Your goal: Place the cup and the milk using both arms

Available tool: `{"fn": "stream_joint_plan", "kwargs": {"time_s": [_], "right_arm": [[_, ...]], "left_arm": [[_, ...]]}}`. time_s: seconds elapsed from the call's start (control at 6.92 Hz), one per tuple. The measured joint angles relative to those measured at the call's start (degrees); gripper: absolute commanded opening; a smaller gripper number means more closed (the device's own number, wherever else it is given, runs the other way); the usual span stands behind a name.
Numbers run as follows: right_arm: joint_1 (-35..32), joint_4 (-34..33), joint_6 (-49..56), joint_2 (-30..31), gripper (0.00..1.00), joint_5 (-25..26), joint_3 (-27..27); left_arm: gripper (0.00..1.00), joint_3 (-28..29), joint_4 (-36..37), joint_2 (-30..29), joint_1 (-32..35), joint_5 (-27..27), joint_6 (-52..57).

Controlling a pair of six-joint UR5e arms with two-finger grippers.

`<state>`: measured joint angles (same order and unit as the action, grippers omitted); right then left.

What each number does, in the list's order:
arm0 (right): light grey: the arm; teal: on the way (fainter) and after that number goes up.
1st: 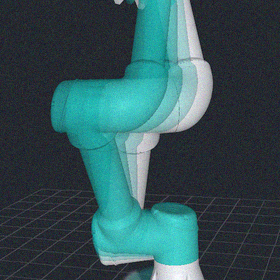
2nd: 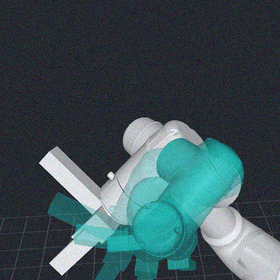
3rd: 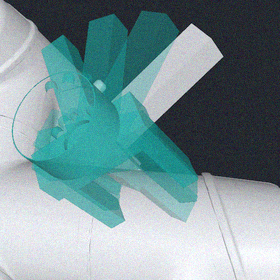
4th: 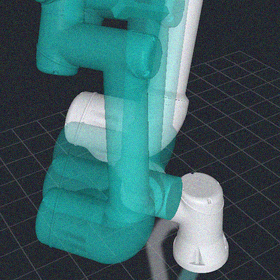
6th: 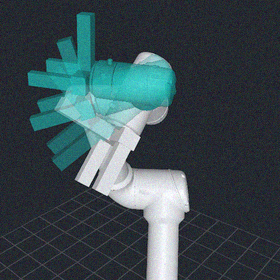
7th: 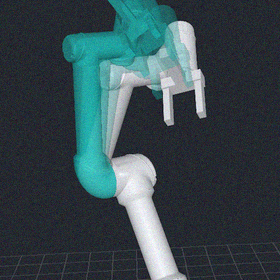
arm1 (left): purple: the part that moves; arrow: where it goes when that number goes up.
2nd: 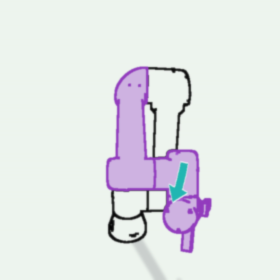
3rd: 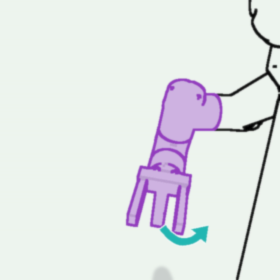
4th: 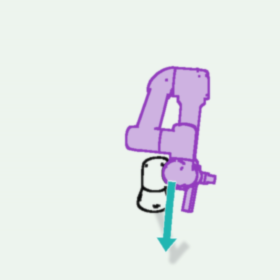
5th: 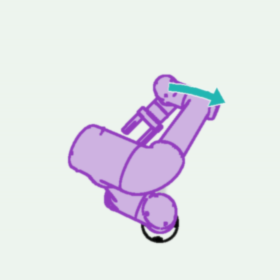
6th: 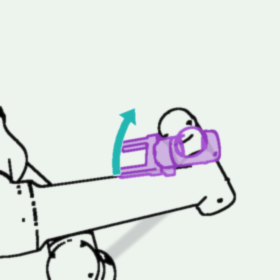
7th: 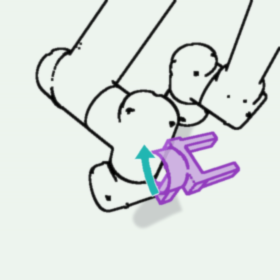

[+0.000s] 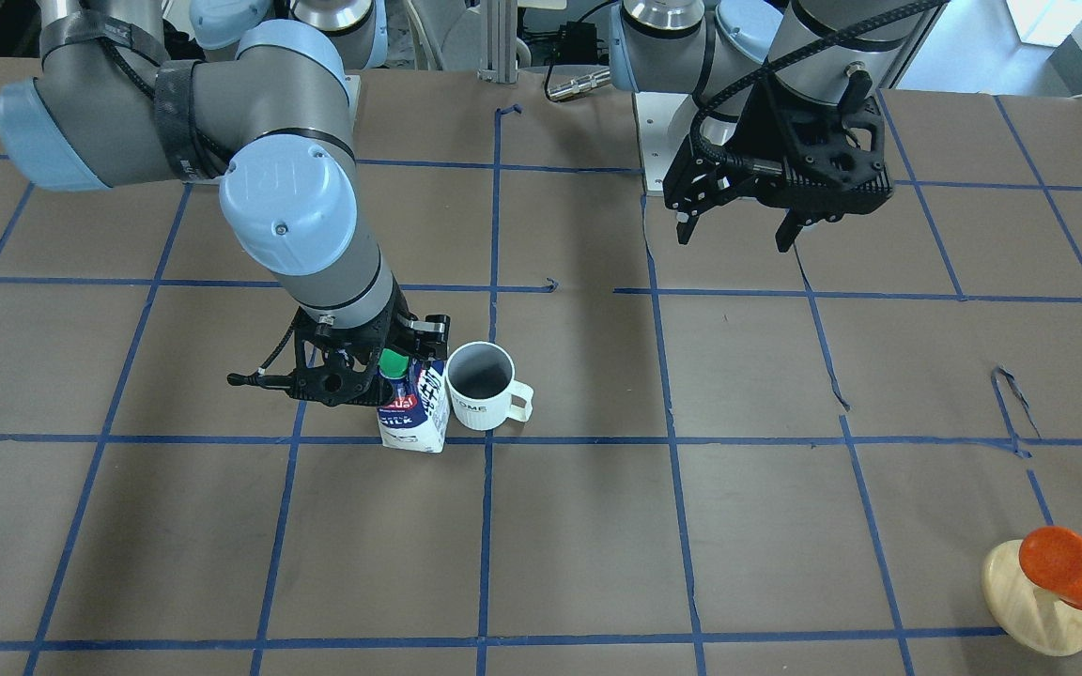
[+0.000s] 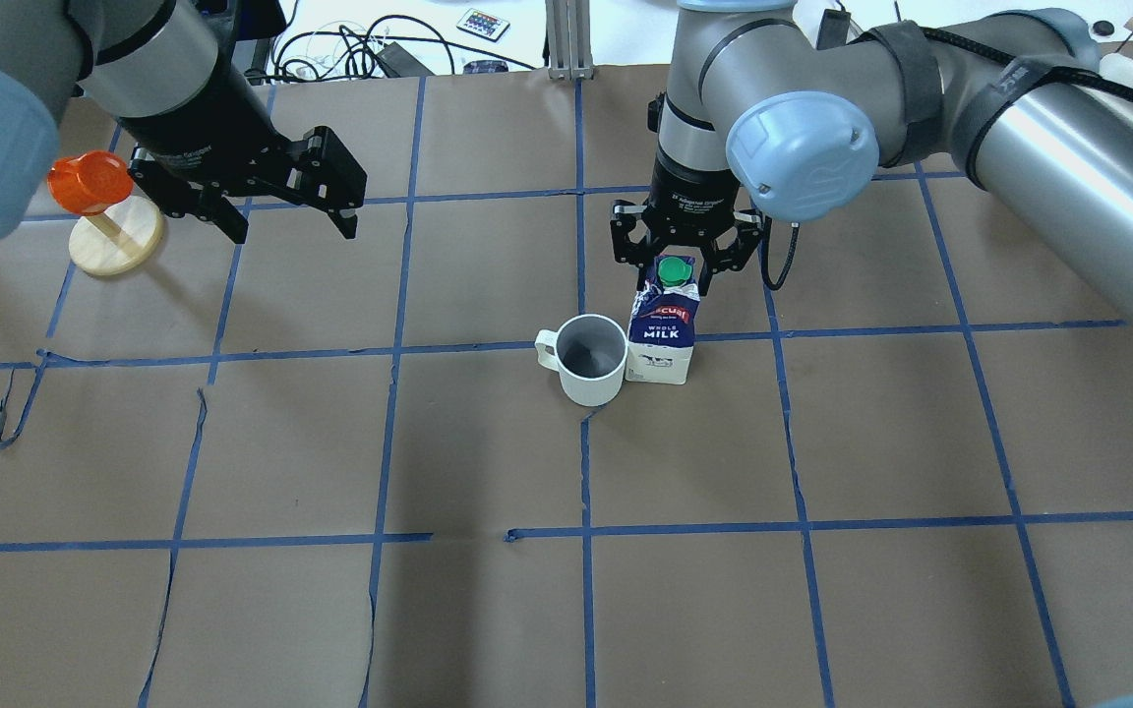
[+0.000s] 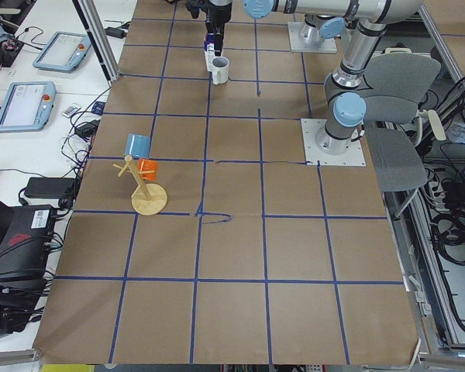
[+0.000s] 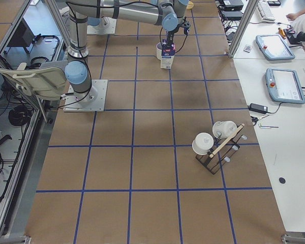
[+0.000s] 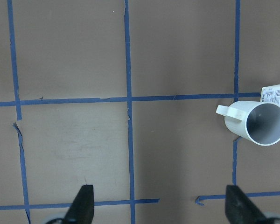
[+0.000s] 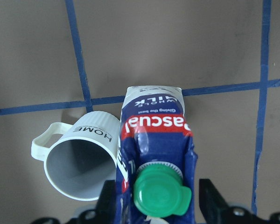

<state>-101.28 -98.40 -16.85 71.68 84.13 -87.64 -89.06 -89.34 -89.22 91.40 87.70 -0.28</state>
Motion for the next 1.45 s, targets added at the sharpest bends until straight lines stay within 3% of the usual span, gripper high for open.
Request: {"fn": "stream_joint_plan", "kwargs": {"time_s": [0.29, 0.72, 1.45], "right_arm": [[2.8, 0.52, 1.99, 2.08, 1.0, 0.32, 0.67], [9.15, 5.64, 9.97, 9.94, 1.0, 3.13, 1.38], [10.13, 8.66, 10.7, 13.89, 1.0, 4.64, 0.43]], "left_arm": [[1.0, -0.24, -0.54, 0.38, 0.0, 0.94, 0.16], [1.0, -0.81, -0.01, 1.13, -0.01, 1.12, 0.7], [1.0, -0.93, -0.06, 1.08, -0.17, 1.13, 0.74]]}}
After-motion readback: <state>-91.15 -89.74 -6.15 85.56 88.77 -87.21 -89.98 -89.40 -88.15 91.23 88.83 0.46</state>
